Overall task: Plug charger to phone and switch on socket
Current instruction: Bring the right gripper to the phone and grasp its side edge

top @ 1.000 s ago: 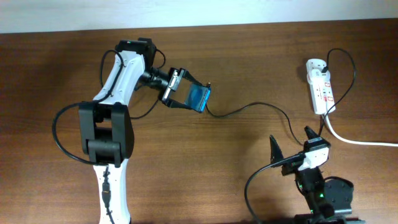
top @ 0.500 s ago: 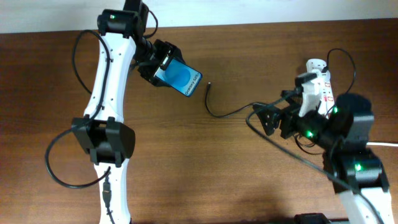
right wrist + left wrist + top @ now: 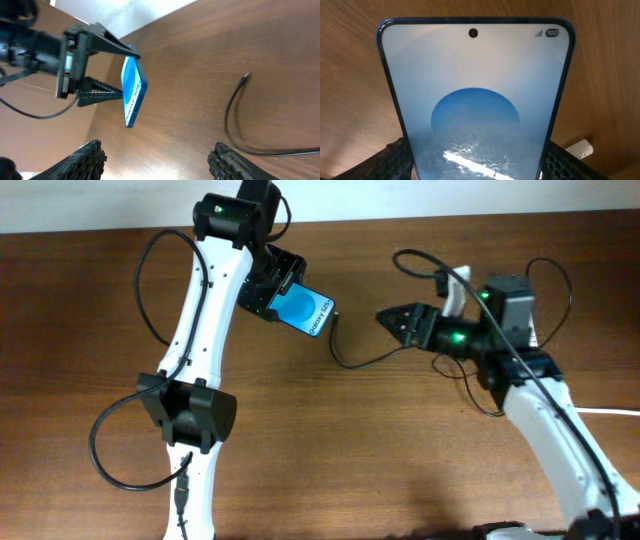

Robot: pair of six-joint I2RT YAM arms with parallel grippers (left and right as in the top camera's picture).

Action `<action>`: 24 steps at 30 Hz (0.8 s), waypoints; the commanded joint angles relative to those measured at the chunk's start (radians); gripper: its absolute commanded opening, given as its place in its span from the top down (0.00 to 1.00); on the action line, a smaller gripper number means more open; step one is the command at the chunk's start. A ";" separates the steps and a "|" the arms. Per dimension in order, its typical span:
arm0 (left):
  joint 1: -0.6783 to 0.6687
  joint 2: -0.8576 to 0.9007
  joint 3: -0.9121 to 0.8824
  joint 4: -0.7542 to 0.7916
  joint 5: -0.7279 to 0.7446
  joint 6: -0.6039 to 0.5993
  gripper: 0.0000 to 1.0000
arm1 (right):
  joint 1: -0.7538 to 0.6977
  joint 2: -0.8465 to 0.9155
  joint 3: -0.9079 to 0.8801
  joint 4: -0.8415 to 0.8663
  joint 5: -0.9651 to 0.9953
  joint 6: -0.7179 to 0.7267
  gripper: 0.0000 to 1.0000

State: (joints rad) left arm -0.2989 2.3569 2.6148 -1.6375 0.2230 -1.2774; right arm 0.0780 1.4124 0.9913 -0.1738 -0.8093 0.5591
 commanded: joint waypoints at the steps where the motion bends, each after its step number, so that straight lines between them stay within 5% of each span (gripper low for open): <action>1: -0.003 -0.001 0.026 -0.003 0.005 -0.018 1.00 | 0.098 0.066 0.012 0.083 0.077 0.151 0.31; 7: -0.002 -0.001 0.026 -0.011 0.142 -0.021 1.00 | 0.232 0.135 0.012 0.233 0.205 0.367 0.38; 24: -0.011 -0.001 0.026 -0.051 0.208 -0.021 1.00 | 0.322 0.150 0.012 0.288 0.367 0.426 0.55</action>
State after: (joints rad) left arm -0.3012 2.3569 2.6148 -1.6844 0.4084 -1.2846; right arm 0.3908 1.5517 0.9920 0.1093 -0.4629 0.9894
